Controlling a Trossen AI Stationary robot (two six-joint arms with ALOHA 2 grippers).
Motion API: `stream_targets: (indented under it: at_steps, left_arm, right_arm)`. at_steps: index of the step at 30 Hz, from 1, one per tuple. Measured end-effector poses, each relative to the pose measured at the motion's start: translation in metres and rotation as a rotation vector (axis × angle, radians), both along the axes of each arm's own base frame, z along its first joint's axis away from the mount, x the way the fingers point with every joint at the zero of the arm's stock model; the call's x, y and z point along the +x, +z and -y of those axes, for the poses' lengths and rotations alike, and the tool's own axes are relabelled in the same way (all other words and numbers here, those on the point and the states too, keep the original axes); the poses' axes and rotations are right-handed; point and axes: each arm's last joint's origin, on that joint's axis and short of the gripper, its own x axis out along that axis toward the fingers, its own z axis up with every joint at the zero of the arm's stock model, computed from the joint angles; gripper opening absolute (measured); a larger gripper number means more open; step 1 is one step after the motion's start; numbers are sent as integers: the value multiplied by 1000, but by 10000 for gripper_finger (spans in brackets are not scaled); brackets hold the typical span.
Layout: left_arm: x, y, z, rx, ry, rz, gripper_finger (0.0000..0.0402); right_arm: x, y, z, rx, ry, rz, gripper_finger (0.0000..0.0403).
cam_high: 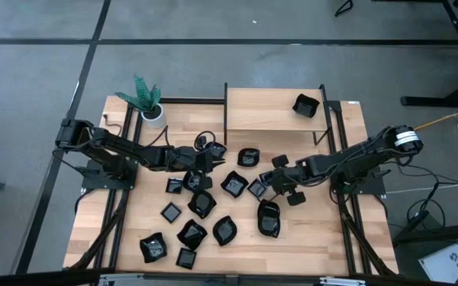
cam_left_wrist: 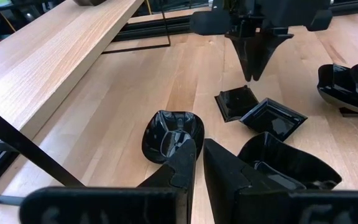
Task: Pick & Place Mini shaped plates
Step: Put the black square plate on the shelf
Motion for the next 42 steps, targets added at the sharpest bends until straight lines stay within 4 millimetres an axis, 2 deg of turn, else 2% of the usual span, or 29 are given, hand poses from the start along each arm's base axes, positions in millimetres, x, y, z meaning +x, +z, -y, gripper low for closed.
stream_targets:
  at_steps: [11,42]
  left_arm:
    - [2,4,0,-2,0,47,27]
    - [2,4,0,-2,0,45,27]
  right_arm:
    - [2,-2,0,-24,53,-4,54]
    - [4,-6,1,-96,78,-8,54]
